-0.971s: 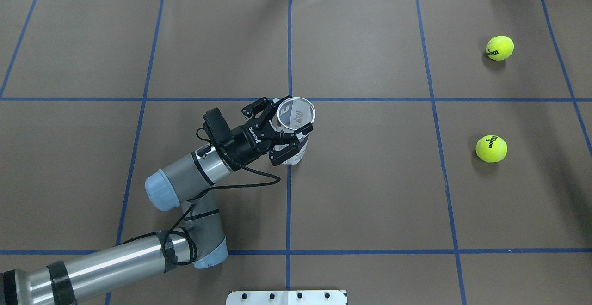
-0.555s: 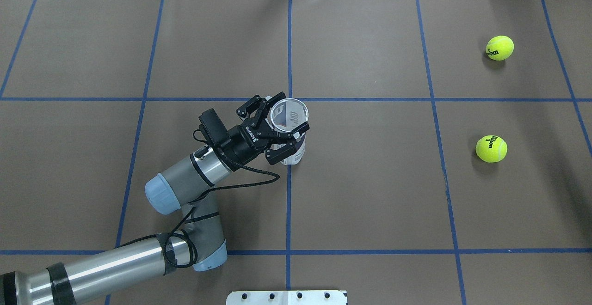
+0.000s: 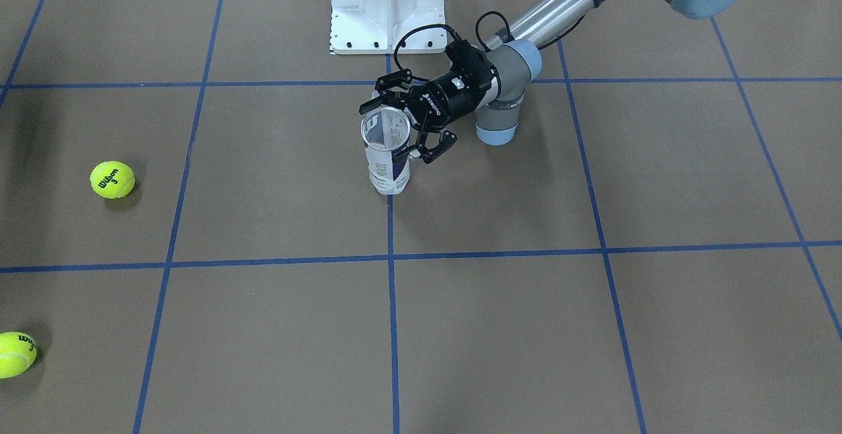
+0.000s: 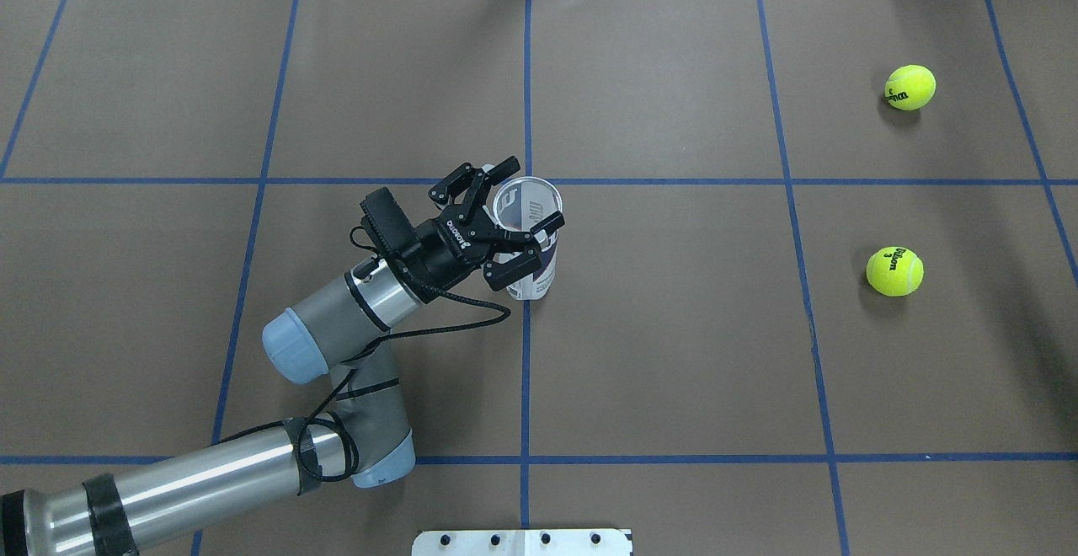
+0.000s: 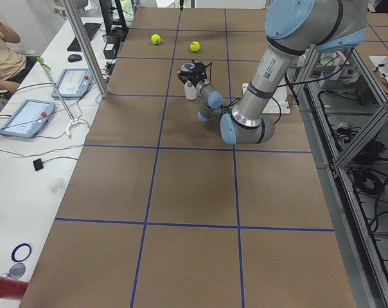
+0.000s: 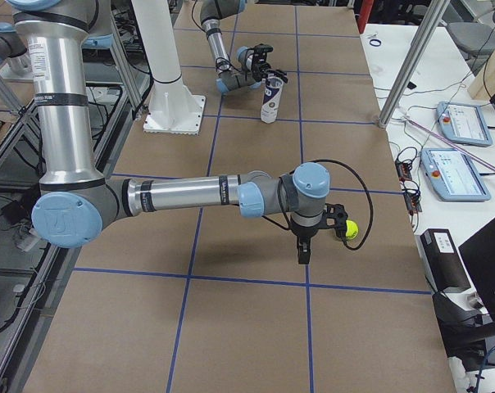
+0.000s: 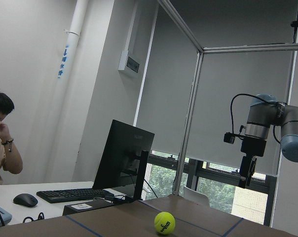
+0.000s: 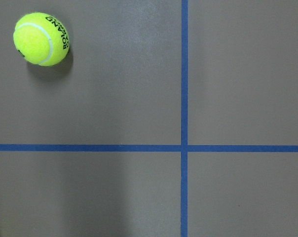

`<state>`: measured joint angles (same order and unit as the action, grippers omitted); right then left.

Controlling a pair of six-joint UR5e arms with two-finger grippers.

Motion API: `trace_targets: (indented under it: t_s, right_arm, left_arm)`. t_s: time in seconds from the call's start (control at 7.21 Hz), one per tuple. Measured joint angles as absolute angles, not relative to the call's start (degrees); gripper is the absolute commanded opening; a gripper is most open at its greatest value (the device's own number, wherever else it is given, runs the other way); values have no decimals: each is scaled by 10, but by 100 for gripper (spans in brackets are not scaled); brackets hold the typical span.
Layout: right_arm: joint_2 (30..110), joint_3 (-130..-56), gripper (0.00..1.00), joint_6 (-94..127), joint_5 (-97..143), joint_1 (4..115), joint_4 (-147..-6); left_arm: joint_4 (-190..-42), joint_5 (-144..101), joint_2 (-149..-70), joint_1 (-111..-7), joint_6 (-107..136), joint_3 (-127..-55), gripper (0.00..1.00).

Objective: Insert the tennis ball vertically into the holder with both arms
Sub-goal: 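Lower the upright holder onto the table with the left gripper, then open the left gripper and draw it back from the holder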

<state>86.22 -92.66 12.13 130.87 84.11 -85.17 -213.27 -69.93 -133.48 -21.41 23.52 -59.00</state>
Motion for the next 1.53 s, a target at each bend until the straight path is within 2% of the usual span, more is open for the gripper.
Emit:
trace_targets:
  t_s: [0.69, 1.25, 1.53]
  right_arm:
    - [862, -927, 100, 121, 1309, 841, -852]
    - [862, -926, 100, 122, 1309, 841, -852]
    - [862, -926, 100, 121, 1309, 841, -852]
  left_arm:
    - [-2071, -737, -1295, -239, 236, -673, 99]
    - [-1901, -862, -1185, -272, 236, -845, 99]
    - [-1855, -924, -1152, -294, 236, -882, 99]
